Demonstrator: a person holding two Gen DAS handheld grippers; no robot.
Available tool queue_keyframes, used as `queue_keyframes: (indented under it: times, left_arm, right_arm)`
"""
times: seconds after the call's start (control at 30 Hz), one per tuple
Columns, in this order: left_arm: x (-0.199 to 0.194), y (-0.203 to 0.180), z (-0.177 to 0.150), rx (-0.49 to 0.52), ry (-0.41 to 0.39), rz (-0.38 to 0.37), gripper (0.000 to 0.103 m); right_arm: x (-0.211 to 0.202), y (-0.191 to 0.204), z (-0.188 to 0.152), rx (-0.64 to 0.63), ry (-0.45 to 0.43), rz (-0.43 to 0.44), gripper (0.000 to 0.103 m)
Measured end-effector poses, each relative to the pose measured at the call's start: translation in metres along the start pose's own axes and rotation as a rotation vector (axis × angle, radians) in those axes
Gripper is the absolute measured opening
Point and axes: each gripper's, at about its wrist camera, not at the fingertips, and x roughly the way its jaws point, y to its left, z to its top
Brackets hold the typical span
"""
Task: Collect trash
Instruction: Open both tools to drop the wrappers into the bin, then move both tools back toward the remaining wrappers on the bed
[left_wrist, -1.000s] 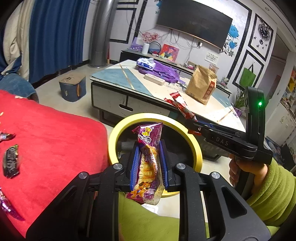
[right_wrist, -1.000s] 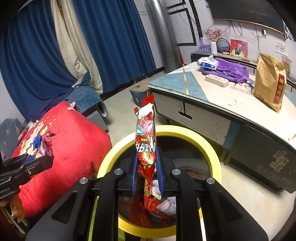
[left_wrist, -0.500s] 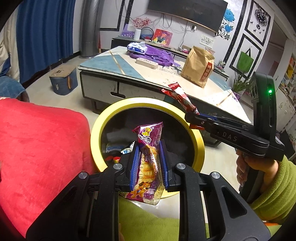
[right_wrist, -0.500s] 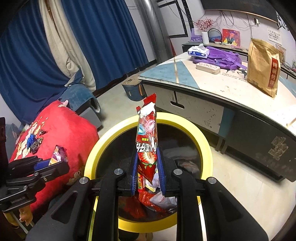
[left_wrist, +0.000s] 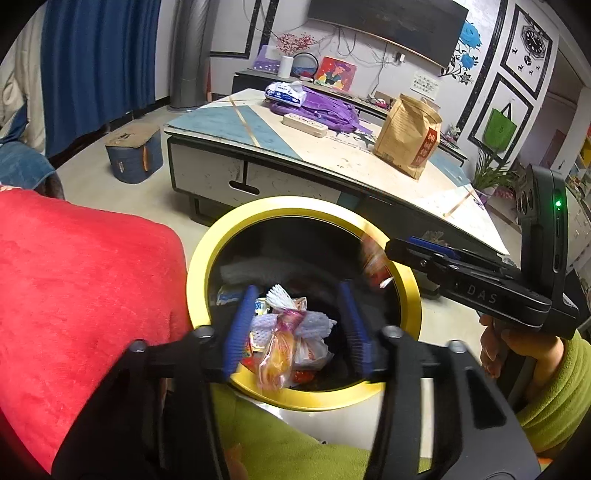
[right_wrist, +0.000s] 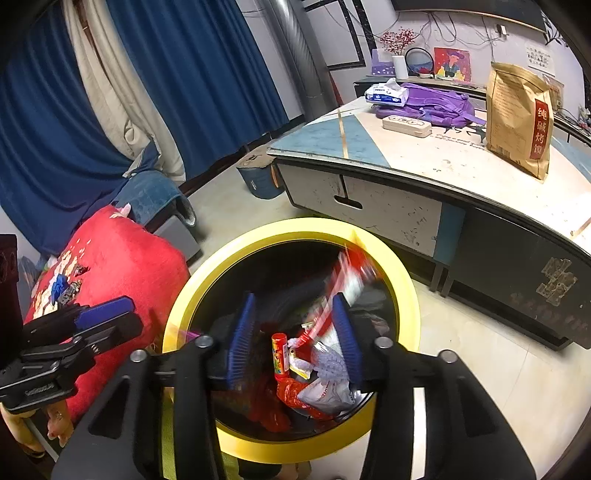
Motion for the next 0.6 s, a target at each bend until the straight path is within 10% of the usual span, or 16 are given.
queue_keyframes:
  times: [0.37, 0.6]
  left_arm:
    - [-0.023, 0.012, 0.003, -0.057, -0.054, 0.034, 0.092]
    - [-0.042, 0.018, 0.003, -0.076, -0.095, 0.083, 0.092]
  right_arm:
    - [-0.009, 0.002, 0.004, 0.000, -0.031, -0.011, 0.059]
    - [-0.016, 0.010, 0.007, -0.013, -0.057, -0.001, 0.063]
